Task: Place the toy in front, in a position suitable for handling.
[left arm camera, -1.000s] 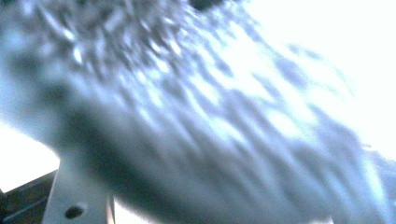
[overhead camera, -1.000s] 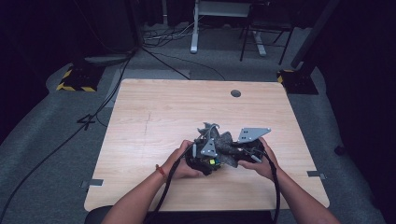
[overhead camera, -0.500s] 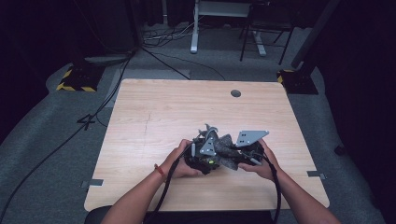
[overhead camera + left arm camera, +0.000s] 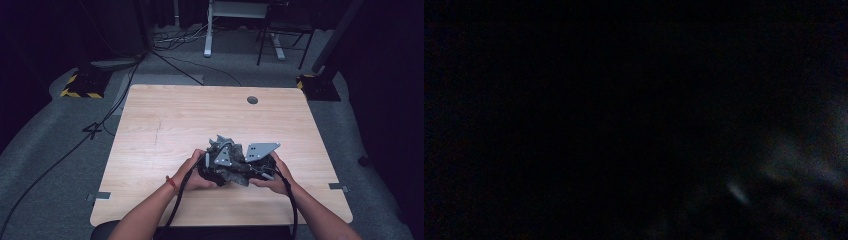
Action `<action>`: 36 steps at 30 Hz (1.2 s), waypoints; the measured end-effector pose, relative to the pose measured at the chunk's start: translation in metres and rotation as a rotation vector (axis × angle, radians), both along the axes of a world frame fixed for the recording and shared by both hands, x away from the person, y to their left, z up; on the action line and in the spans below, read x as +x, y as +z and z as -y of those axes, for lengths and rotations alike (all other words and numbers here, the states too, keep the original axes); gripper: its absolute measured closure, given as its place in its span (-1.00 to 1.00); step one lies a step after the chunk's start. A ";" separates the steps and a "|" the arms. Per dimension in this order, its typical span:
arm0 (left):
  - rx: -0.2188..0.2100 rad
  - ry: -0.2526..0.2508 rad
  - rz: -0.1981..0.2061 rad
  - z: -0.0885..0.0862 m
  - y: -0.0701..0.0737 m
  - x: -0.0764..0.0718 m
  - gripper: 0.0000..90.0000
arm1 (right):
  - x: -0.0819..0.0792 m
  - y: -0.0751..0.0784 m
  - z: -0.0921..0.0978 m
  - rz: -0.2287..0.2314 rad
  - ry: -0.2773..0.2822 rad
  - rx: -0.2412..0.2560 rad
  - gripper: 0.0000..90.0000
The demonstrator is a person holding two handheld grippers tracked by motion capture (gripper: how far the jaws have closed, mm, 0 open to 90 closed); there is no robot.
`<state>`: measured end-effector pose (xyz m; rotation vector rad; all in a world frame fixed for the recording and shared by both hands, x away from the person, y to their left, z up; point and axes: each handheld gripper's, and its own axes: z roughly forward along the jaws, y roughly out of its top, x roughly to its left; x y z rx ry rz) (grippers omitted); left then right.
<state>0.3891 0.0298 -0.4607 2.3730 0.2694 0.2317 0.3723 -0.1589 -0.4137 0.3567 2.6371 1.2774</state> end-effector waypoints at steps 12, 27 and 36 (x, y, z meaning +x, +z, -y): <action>0.001 -0.019 0.012 -0.004 0.004 -0.002 -0.25 | 0.008 0.001 0.017 0.011 -0.069 0.002 0.71; -0.017 -0.013 -0.003 -0.002 0.002 0.003 -0.25 | -0.002 0.003 -0.005 -0.005 0.012 0.014 0.71; -0.016 -0.018 -0.014 -0.001 0.000 0.003 -0.25 | 0.004 0.001 0.002 0.026 -0.028 -0.005 0.71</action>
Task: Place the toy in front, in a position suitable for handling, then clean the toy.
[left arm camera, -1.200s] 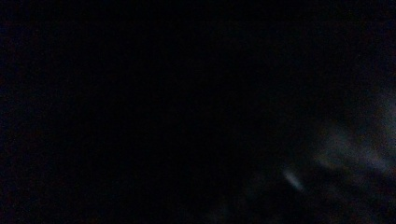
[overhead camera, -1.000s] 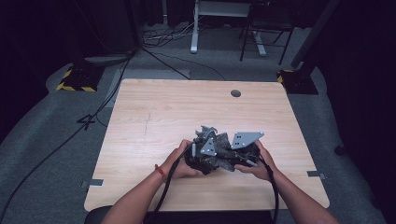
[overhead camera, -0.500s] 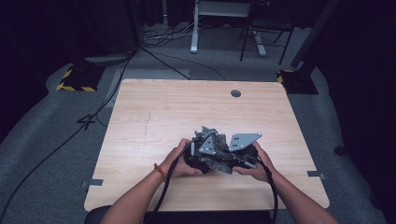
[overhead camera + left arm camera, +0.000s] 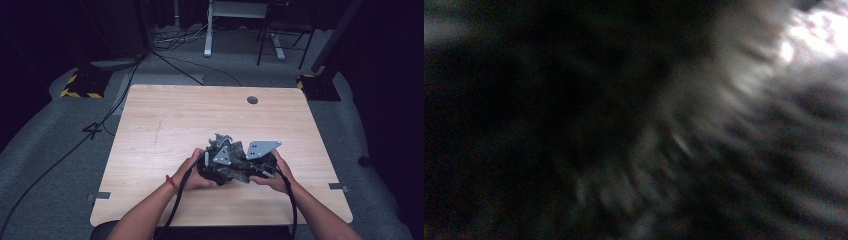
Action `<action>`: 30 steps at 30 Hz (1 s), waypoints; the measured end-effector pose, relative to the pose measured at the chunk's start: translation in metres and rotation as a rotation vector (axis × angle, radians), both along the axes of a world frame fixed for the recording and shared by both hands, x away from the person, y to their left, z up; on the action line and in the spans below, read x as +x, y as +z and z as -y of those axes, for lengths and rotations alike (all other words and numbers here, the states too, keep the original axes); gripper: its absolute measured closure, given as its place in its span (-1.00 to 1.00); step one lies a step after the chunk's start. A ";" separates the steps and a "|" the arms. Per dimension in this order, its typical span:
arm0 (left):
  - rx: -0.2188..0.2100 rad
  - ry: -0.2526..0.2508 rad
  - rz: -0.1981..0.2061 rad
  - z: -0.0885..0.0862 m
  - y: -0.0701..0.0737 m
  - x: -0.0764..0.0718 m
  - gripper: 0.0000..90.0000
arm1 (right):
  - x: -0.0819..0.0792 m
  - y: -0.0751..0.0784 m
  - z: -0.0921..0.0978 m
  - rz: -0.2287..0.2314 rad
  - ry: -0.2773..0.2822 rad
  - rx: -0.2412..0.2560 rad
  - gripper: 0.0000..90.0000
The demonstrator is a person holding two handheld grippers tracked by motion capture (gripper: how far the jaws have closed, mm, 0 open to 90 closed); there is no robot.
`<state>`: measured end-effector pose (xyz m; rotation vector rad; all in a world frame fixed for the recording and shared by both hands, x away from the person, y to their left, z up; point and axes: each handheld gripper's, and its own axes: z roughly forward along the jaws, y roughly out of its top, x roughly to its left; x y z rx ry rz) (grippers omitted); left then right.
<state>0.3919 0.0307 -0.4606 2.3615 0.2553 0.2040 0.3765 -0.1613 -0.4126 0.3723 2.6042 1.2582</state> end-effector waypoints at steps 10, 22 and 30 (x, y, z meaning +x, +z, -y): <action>0.009 -0.010 0.004 -0.002 -0.001 -0.001 -0.25 | 0.008 -0.003 0.010 -0.001 -0.039 -0.004 0.71; -0.014 -0.007 0.017 -0.005 0.005 -0.001 -0.25 | 0.011 -0.005 0.029 -0.008 -0.082 0.007 0.71; -0.033 -0.004 0.026 -0.007 0.010 -0.003 -0.25 | 0.013 -0.013 0.039 -0.031 -0.099 0.000 0.71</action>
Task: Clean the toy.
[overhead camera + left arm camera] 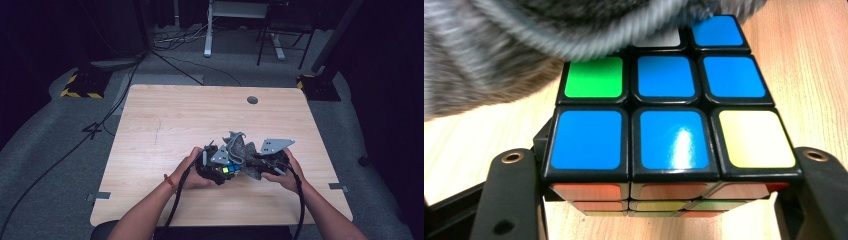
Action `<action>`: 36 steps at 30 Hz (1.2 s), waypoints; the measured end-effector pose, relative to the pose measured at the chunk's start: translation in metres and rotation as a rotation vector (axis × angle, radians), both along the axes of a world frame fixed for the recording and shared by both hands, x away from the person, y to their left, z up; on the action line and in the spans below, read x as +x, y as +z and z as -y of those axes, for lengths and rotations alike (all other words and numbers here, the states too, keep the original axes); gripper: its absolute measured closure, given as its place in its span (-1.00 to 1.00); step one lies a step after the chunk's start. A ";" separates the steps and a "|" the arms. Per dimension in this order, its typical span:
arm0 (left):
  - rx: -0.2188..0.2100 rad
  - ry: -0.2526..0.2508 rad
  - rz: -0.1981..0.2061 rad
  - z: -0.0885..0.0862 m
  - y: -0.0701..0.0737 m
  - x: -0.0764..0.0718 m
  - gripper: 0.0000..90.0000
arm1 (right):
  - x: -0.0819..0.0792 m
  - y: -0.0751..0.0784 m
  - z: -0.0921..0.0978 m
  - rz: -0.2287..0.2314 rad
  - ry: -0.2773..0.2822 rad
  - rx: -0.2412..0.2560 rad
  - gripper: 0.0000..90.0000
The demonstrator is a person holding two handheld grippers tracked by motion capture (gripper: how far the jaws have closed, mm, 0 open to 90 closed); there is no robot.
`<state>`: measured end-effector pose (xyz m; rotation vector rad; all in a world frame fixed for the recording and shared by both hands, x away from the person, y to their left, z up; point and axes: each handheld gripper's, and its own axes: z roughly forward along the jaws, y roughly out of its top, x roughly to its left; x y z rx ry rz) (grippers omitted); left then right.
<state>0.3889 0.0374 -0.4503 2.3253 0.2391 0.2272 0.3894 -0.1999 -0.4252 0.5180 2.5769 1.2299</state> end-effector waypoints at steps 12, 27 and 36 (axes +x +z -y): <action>-0.047 0.005 0.004 -0.007 0.007 0.000 -0.25 | -0.005 -0.006 0.001 -0.043 0.064 0.067 0.71; -0.024 -0.026 -0.010 -0.002 0.003 -0.001 -0.26 | -0.013 0.005 -0.003 -0.008 0.137 0.165 0.71; 0.011 -0.012 0.003 0.002 -0.001 -0.001 -0.26 | -0.014 0.008 -0.014 -0.001 0.153 0.164 0.71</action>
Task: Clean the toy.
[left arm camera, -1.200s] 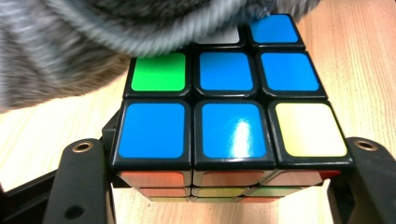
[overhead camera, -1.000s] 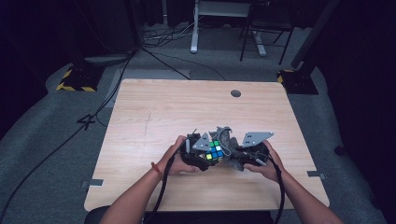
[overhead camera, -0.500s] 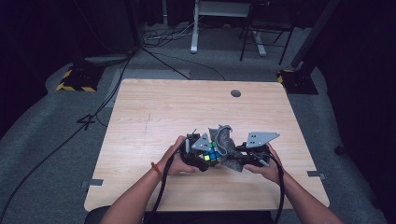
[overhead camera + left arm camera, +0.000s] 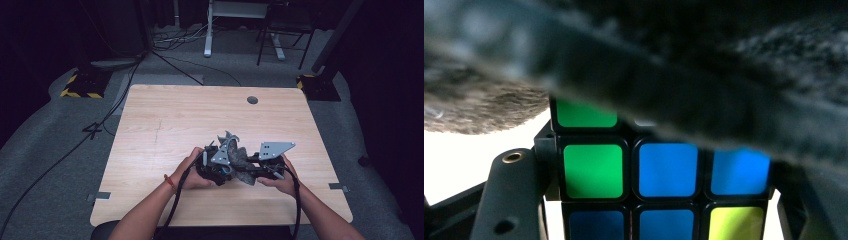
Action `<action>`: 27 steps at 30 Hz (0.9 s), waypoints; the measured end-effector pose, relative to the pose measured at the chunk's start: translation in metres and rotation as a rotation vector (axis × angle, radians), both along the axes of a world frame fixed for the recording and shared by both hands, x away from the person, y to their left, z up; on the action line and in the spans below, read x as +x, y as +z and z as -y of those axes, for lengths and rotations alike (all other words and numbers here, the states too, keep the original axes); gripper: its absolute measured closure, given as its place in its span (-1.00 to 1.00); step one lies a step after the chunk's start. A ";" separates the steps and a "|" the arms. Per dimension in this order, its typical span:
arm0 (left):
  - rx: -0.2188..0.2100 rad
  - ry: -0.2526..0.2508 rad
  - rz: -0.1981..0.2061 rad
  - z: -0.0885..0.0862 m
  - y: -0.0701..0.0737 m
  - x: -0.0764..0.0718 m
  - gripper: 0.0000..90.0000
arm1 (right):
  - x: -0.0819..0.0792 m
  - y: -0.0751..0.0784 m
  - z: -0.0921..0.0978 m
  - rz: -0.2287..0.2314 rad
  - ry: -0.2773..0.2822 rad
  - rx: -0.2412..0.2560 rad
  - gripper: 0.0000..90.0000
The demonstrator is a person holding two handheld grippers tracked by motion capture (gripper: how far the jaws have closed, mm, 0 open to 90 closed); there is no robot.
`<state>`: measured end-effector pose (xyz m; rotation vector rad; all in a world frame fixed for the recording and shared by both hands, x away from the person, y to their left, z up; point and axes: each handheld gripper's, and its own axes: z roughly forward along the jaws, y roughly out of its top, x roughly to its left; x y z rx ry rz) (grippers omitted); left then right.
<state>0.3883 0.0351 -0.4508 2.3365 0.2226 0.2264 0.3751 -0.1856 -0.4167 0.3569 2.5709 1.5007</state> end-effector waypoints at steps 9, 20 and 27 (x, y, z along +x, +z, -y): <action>-0.020 -0.009 0.022 -0.004 0.005 -0.004 -0.26 | 0.011 -0.010 0.011 -0.030 -0.078 -0.092 0.71; -0.020 0.003 0.010 -0.005 0.002 -0.002 -0.26 | 0.003 -0.007 0.012 -0.034 -0.018 -0.064 0.71; -0.016 -0.027 -0.001 0.002 -0.002 -0.005 -0.26 | 0.001 0.000 0.002 0.001 -0.041 -0.056 0.71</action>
